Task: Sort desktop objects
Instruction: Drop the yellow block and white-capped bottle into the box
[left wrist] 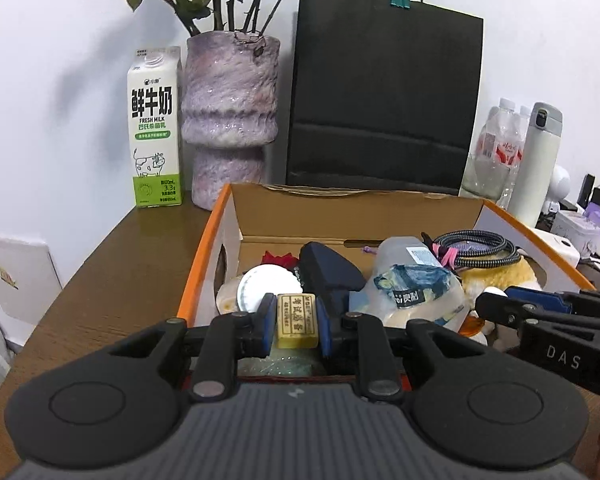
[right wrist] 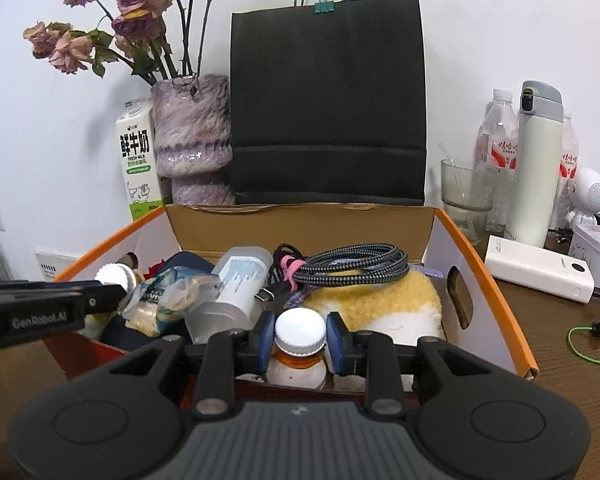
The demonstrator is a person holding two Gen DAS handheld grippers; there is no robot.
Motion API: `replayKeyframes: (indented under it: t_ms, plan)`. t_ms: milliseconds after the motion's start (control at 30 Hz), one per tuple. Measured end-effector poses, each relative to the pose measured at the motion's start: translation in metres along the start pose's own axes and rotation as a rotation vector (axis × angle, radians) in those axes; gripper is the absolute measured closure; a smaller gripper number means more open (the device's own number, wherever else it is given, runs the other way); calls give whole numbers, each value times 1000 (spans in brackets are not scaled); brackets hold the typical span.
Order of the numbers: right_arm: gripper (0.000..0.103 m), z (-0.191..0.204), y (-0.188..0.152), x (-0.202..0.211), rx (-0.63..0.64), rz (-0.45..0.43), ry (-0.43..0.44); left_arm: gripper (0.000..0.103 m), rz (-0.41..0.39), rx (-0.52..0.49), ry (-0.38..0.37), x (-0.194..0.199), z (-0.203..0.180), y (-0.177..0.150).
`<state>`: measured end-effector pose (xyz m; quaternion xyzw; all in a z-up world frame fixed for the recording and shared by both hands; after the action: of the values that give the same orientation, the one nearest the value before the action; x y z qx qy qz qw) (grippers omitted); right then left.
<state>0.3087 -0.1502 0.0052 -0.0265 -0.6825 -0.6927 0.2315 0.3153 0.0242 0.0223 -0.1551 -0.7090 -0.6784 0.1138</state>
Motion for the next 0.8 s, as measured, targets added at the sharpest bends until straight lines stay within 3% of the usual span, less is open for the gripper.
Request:
replayKeyframes:
  t_ms: [200, 233, 300, 333, 400, 433, 467, 600, 800]
  plan:
    - [74, 0, 0, -1, -4, 1, -2, 78, 1, -5, 5, 0, 0, -3]
    - [72, 0, 0, 0, -4, 0, -9, 72, 0, -6, 9, 1, 0, -3]
    - [56, -1, 1, 2, -1, -11, -30, 41, -8, 3, 28, 4, 2, -3]
    - [50, -2, 2, 3, -3, -18, -28, 33, -17, 16, 7, 6, 4, -2]
    - [27, -2, 5, 8, -7, -49, -33, 18, -45, 12, 1, 12, 2, 1]
    - [24, -1, 6, 10, -6, -64, -31, 5, -67, 5, 4, 16, 1, 2]
    - [19, 0, 8, 13, -6, -77, -28, 0, -89, 2, 3, 20, 0, 3]
    - [2, 0, 11, 17, 1, -103, -54, 0, -141, -3, 3, 30, -2, 7]
    - [0, -1, 7, 26, 18, -113, -79, 0, -97, -12, 1, 31, -3, 3]
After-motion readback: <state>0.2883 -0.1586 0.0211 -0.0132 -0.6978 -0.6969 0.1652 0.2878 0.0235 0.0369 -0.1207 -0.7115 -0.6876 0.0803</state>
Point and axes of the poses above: each gripper's, at about its wrist camera, not at the fingertips, and x roughly against the way its jaws point, z to its left, y to its top, the point moved 4 cm from there along -x, roughly the way its jaws point, and after that the axes turned 7 degrees about -z, right-handed, at the moved point
